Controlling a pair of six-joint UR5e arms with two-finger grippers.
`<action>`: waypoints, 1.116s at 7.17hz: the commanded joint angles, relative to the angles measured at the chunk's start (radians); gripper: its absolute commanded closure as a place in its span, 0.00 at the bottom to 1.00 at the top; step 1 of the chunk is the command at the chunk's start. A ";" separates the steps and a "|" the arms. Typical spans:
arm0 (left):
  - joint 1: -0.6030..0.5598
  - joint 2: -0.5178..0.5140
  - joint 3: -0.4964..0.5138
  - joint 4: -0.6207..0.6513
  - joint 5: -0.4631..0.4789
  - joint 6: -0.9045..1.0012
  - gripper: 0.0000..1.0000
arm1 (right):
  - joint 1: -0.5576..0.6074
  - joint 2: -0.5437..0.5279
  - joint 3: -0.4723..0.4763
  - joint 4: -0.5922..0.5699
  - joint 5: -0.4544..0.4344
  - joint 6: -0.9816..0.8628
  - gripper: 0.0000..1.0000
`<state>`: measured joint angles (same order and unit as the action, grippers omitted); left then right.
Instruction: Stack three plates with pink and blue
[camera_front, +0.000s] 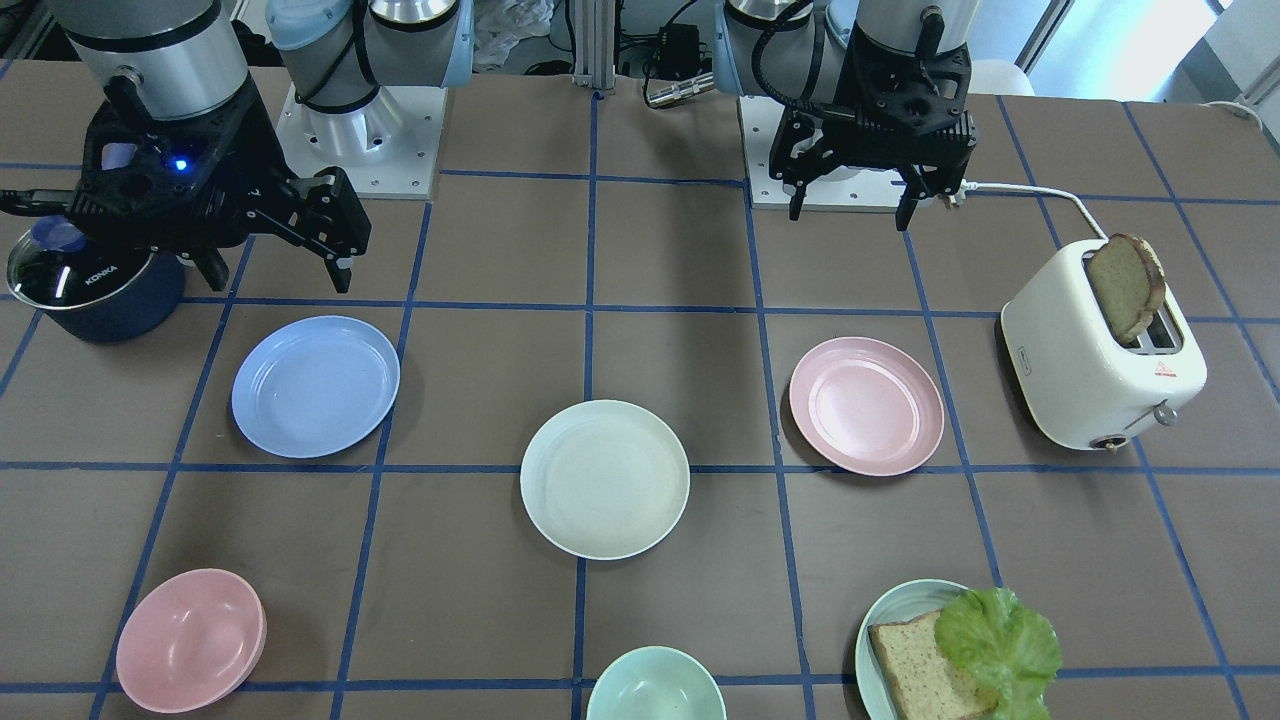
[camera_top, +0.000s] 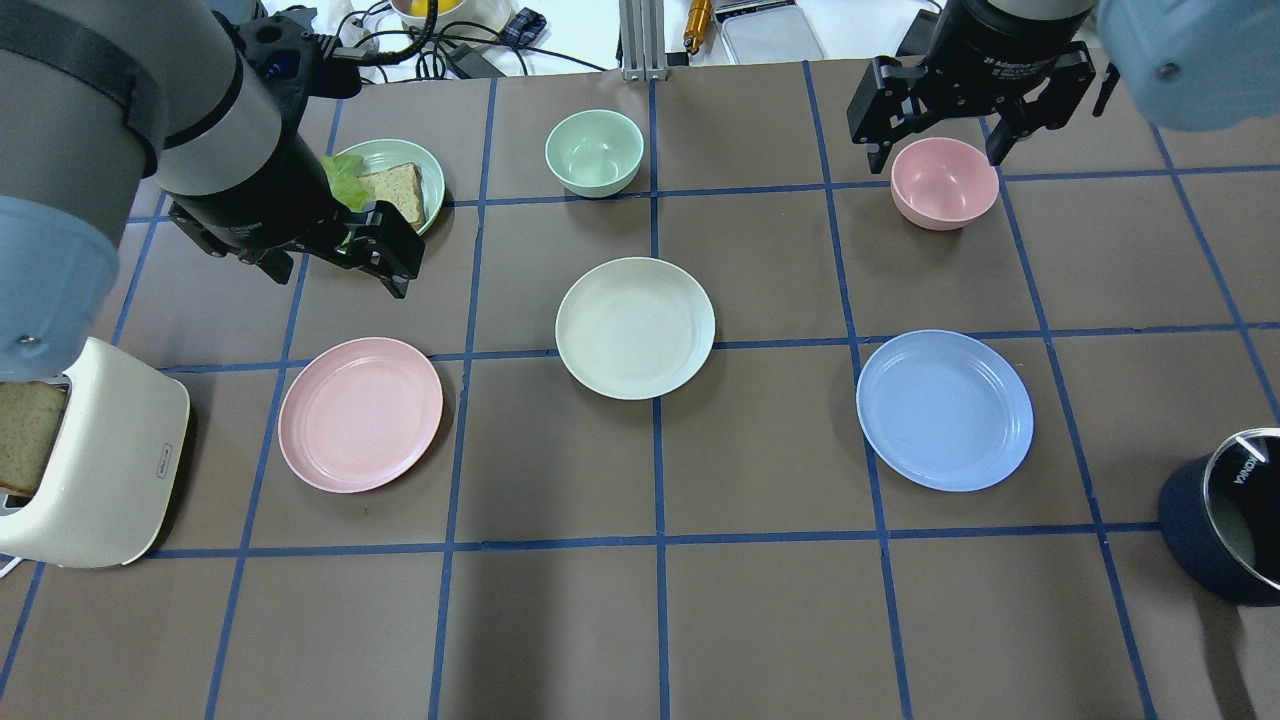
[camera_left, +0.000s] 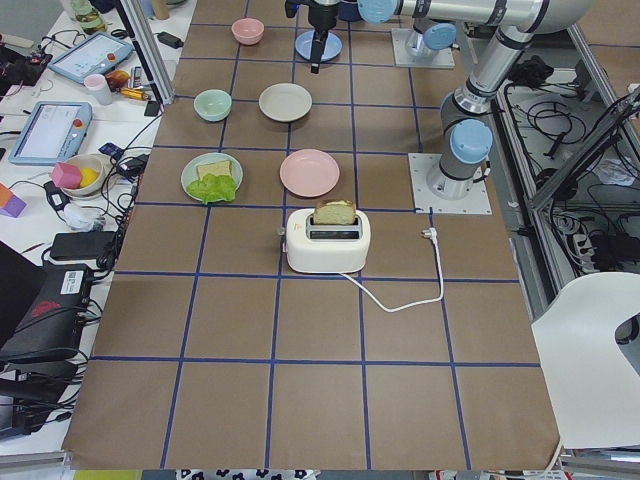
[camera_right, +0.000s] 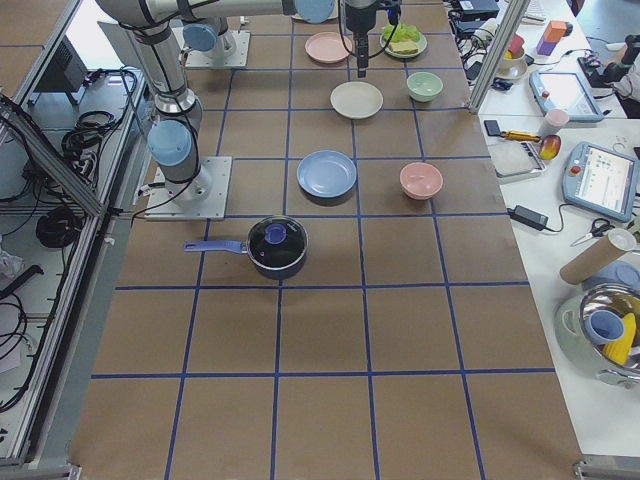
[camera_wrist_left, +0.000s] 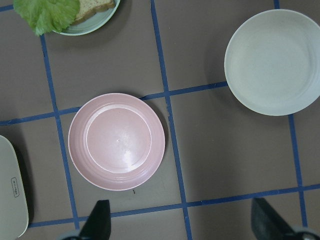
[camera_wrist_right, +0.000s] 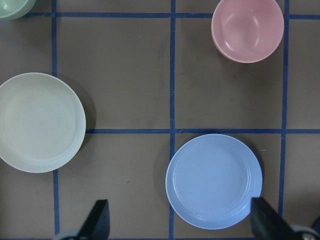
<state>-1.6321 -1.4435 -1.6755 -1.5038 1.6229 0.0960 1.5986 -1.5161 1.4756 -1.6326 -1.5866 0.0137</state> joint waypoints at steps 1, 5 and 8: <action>0.000 0.002 -0.001 -0.004 0.000 0.001 0.00 | 0.000 -0.001 0.000 -0.001 0.004 0.002 0.00; 0.000 0.002 -0.006 -0.004 0.000 -0.001 0.00 | 0.000 0.001 0.000 -0.006 0.005 0.002 0.00; 0.000 0.006 -0.073 0.011 0.000 -0.001 0.00 | 0.000 0.001 0.000 -0.009 0.005 0.000 0.00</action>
<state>-1.6321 -1.4404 -1.7121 -1.5045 1.6219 0.0952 1.5985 -1.5160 1.4757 -1.6391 -1.5815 0.0143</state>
